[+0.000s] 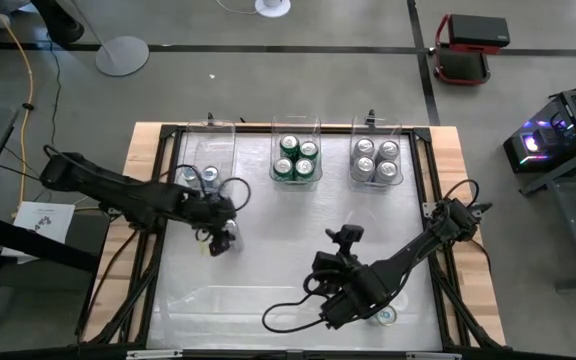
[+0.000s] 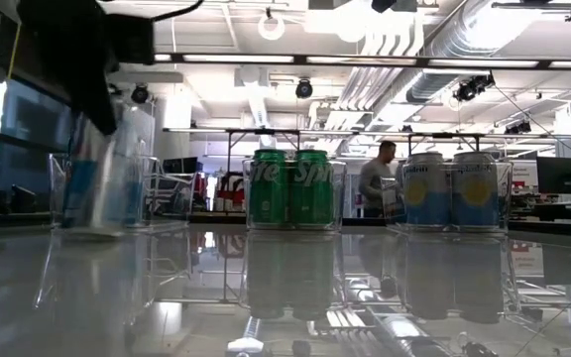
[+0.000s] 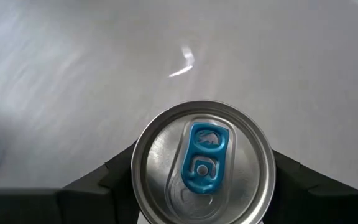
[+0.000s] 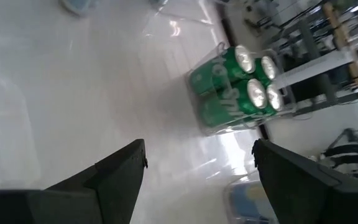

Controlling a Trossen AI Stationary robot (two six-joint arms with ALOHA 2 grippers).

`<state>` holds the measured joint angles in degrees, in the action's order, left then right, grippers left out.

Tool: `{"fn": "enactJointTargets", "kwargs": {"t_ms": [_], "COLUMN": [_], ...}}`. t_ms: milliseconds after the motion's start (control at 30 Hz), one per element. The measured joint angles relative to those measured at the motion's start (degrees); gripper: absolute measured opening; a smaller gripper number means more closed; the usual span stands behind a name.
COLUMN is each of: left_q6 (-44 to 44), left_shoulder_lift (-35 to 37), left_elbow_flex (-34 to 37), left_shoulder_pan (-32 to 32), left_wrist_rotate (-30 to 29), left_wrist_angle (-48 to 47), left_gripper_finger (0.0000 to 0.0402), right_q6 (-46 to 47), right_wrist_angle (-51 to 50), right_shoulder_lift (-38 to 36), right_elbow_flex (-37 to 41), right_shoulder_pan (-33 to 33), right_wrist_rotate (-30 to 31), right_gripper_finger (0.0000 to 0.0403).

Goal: Sort soda cans
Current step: Put the left blue can into the left transparent bin

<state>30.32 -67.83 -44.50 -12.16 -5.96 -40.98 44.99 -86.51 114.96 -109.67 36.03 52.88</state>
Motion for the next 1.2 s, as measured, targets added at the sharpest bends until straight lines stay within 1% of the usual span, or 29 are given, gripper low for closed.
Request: {"fn": "enactJointTargets", "kwargs": {"t_ms": [133, 200, 300, 400, 467, 533, 600, 700, 800, 900, 967, 1067, 1133, 1200], "left_q6": [13.6, 20.0, 30.1, 38.9, 43.7, 46.7, 47.4, 47.1, 45.8, 43.7, 42.1, 39.6, 35.9, 29.9], "left_shoulder_lift": [3.1, 5.3, 8.6, 11.0, 11.6, 11.6, 11.6, 11.6, 12.0, 12.1, 12.1, 12.2, 12.2, 12.1], "left_elbow_flex": [0.2, 0.3, 0.5, 0.6, 0.9, 0.9, 0.9, -0.2, -3.4, -8.8, -13.7, -21.4, -26.3, -30.2], "left_shoulder_pan": [-2.5, -4.2, -7.2, -10.0, -11.4, -12.2, -12.5, -12.6, -12.6, -11.8, -10.1, -6.2, -2.4, 2.4], "left_wrist_rotate": [-8.2, -11.2, -13.0, -14.1, -16.6, -18.4, -20.1, -21.1, -22.0, -23.5, -25.9, -32.7, -36.8, -39.0], "left_wrist_angle": [-10.0, -15.7, -23.7, -30.3, -33.8, -35.2, -34.6, -34.6, -34.9, -36.9, -40.4, -46.3, -47.1, -46.4], "left_gripper_finger": [0.0225, 0.0225, 0.0225, 0.0225, 0.0225, 0.0225, 0.0225, 0.0225, 0.0225, 0.0225, 0.0225, 0.0225, 0.0225, 0.0225], "right_q6": [-0.2, 0.0, 0.5, 2.1, 3.2, 4.0, 4.3, 4.0, 3.6, 3.4, 3.4, 3.4, 3.0, 2.5], "right_wrist_angle": [-1.4, -1.8, -2.2, -2.0, -2.0, -2.0, -2.1, -2.2, -2.6, -3.0, -3.1, -3.1, -3.1, -3.1], "right_shoulder_lift": [0.0, 0.0, 0.0, 0.0, 0.0, 0.0, 0.0, 0.0, 0.0, 0.0, 0.0, 0.0, 0.0, 0.0], "right_elbow_flex": [1.3, 2.7, 4.7, 6.2, 6.9, 7.5, 7.5, 7.5, 7.5, 7.5, 7.5, 7.5, 7.5, 7.5], "right_shoulder_pan": [0.0, 0.0, -0.1, -0.1, 0.0, 0.1, 0.4, 0.5, 0.7, 0.7, 0.7, 0.7, 0.7, 0.7], "right_wrist_rotate": [2.8, 2.7, 2.3, 3.4, 4.9, 6.0, 7.0, 7.0, 7.1, 7.1, 7.5, 8.6, 9.5, 9.9], "right_gripper_finger": [0.0291, 0.0291, 0.0291, 0.0291, 0.0291, 0.0291, 0.0291, 0.0291, 0.0291, 0.0291, 0.0291, 0.0291, 0.0291, 0.0291]}}
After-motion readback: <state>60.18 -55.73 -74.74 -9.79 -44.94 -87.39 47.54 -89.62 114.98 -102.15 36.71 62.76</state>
